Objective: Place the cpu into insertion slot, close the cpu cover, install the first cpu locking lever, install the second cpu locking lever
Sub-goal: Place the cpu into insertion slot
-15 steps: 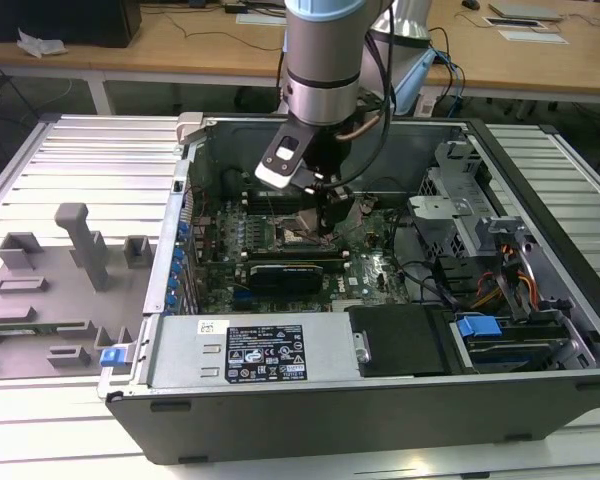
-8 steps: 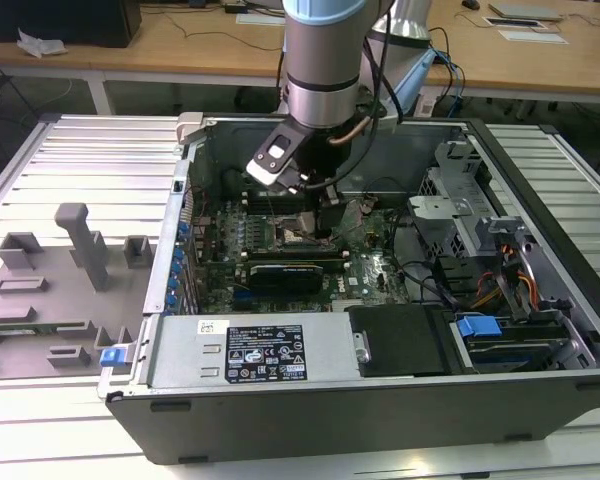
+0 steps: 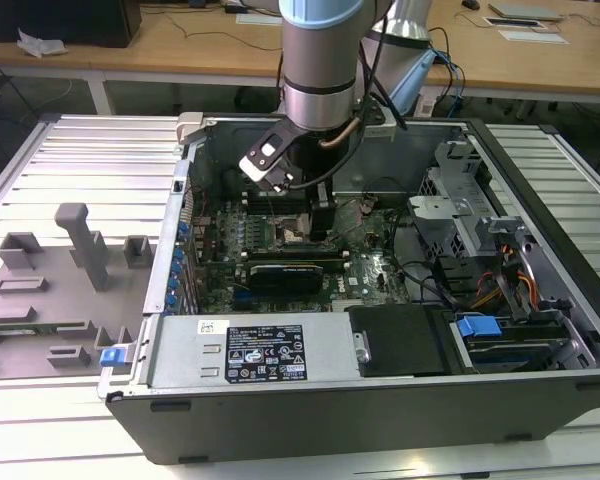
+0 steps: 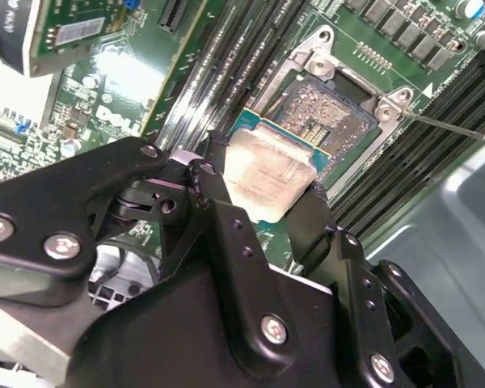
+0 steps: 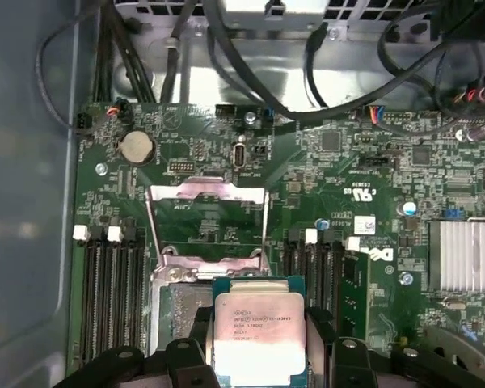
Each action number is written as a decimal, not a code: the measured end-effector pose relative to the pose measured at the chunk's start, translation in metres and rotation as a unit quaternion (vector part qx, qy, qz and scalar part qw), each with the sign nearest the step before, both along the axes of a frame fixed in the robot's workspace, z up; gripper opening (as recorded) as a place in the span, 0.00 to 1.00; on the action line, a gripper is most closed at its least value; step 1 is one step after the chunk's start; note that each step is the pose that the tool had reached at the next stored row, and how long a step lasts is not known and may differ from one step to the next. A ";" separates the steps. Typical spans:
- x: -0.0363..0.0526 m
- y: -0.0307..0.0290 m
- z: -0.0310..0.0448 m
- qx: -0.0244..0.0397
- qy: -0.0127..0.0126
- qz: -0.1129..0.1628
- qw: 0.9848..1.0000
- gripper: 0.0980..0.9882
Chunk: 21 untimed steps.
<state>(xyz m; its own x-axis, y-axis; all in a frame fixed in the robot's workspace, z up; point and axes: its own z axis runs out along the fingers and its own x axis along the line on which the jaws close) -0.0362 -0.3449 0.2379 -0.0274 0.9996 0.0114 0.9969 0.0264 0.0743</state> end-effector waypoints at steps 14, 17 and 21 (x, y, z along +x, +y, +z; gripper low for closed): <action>-0.0039 0.0210 -0.0043 0.000 0.000 0.000 1.000 0.50; -0.0065 0.0210 -0.0068 0.000 0.000 0.000 1.000 0.50; -0.0107 0.0210 -0.0134 0.000 0.000 -0.005 1.000 0.50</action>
<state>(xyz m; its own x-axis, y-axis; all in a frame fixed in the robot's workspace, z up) -0.0469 -0.3240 0.2245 -0.0181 0.9998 0.0109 0.9971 0.0173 0.0742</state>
